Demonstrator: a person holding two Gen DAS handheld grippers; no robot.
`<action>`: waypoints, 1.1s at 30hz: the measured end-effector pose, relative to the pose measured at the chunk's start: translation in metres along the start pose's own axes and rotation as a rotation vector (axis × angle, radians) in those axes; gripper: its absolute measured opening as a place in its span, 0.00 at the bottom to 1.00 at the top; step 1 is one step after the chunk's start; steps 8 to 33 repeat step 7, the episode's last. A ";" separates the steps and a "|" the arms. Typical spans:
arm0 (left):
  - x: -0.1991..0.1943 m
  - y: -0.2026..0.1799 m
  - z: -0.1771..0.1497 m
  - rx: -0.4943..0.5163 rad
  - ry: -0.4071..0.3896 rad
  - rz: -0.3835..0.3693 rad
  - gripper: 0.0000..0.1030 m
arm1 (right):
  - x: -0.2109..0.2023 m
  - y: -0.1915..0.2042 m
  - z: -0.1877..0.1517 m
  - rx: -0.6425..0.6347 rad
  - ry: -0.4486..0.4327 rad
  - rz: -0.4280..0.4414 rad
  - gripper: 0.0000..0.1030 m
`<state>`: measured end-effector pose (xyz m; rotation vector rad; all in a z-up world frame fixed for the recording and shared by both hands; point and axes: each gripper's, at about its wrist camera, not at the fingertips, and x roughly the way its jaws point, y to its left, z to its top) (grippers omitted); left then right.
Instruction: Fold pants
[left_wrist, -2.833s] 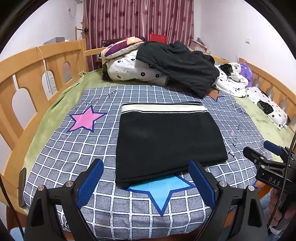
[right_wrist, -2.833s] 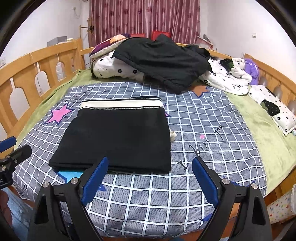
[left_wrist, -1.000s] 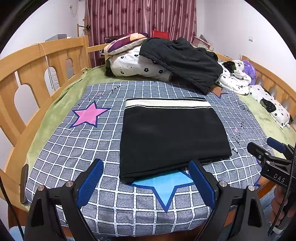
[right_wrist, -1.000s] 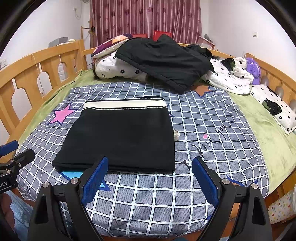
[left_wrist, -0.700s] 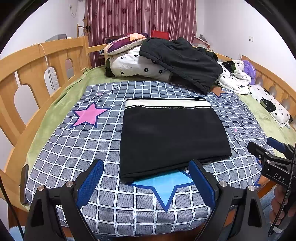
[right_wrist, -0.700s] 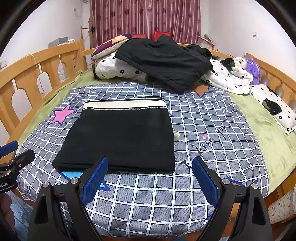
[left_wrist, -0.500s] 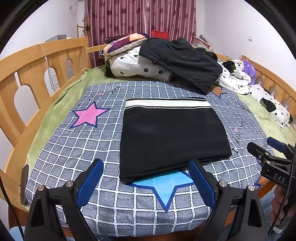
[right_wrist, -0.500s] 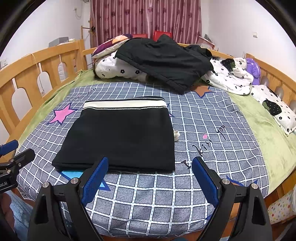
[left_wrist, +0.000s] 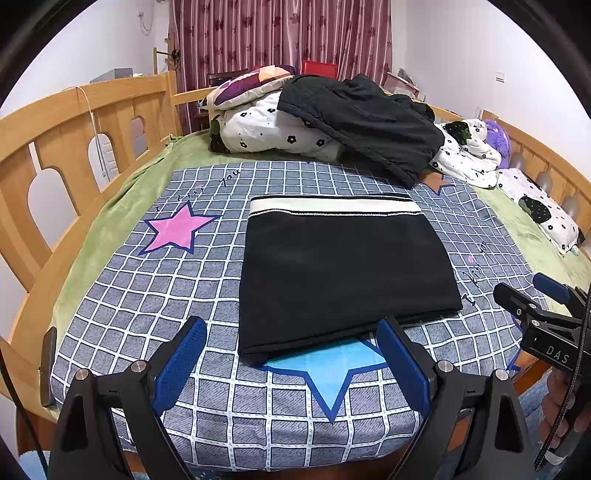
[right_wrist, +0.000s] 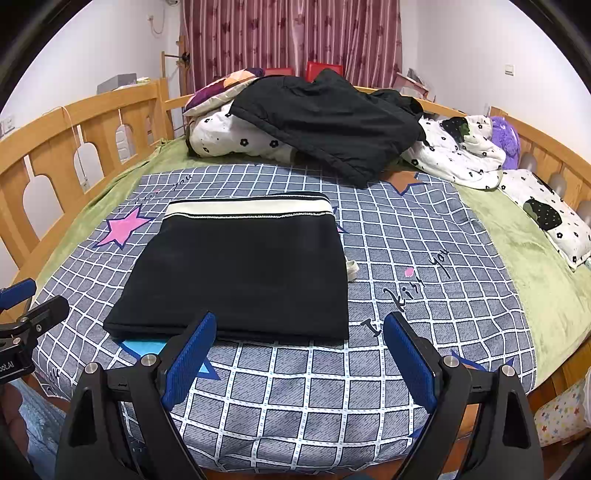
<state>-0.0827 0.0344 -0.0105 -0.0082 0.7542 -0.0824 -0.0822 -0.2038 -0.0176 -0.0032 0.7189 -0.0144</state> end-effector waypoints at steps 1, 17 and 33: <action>0.000 0.000 0.000 0.000 -0.001 0.002 0.91 | 0.000 0.000 0.000 0.000 0.000 0.000 0.88; 0.001 0.001 0.001 0.002 0.004 -0.005 0.91 | 0.000 -0.001 0.000 0.007 -0.001 -0.002 0.88; 0.001 0.001 0.001 0.002 0.004 -0.005 0.91 | 0.000 -0.001 0.000 0.007 -0.001 -0.002 0.88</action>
